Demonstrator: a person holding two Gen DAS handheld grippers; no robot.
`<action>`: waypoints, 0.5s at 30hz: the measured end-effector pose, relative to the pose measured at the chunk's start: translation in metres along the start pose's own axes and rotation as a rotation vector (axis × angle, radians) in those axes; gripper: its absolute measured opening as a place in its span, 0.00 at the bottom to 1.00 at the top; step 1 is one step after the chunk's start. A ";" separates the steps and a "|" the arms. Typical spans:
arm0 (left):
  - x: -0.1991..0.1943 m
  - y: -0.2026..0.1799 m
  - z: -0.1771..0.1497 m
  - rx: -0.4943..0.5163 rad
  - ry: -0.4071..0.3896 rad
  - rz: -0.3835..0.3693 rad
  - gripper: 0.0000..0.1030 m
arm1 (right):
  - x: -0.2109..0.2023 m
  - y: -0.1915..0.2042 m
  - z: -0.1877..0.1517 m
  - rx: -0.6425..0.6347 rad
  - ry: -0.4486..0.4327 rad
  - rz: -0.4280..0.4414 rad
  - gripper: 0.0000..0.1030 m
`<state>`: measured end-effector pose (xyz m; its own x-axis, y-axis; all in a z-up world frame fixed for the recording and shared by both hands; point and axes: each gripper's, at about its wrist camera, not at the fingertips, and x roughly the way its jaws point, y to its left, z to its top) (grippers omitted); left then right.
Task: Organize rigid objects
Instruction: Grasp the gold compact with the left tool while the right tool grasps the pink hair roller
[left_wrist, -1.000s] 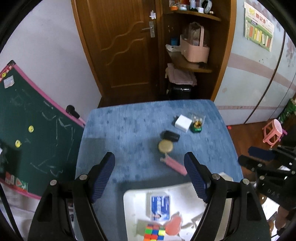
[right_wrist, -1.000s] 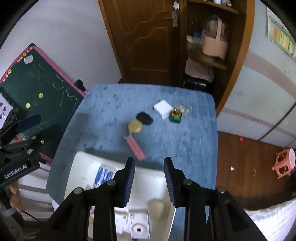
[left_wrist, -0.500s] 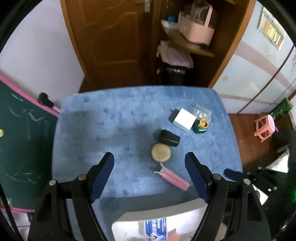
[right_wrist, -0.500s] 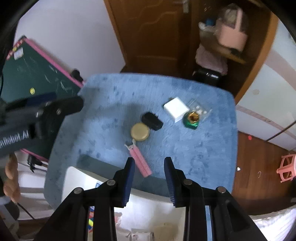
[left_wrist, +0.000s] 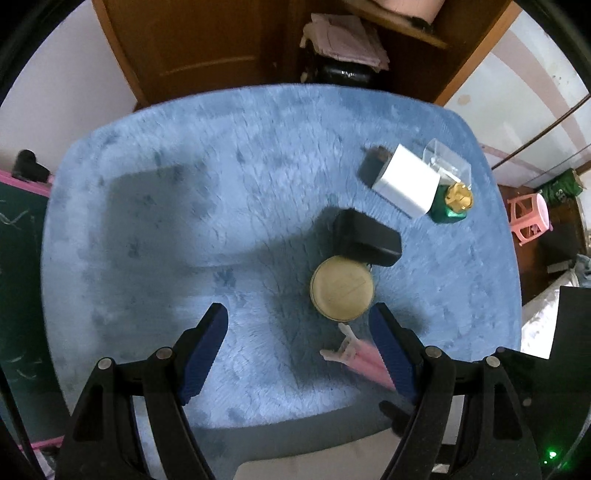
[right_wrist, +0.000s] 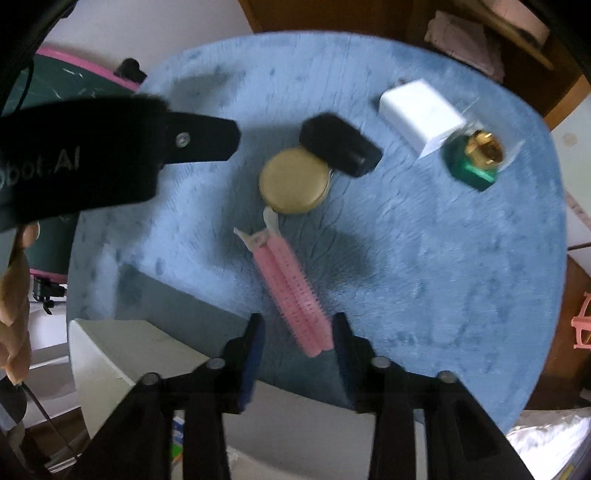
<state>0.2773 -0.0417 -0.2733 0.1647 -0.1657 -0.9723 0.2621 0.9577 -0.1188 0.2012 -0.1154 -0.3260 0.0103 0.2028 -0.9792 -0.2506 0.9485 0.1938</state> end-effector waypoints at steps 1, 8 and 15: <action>0.004 0.001 0.000 0.000 0.007 -0.005 0.79 | 0.004 0.000 0.001 0.001 0.005 0.003 0.50; 0.023 0.007 0.000 -0.019 0.048 -0.018 0.79 | 0.025 -0.001 0.007 0.017 0.049 0.020 0.52; 0.036 0.004 -0.002 -0.025 0.078 -0.029 0.79 | 0.038 0.005 0.008 0.023 0.051 0.008 0.49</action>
<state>0.2821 -0.0428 -0.3093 0.0825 -0.1757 -0.9810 0.2420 0.9584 -0.1513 0.2082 -0.1007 -0.3612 -0.0410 0.1985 -0.9792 -0.2286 0.9522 0.2026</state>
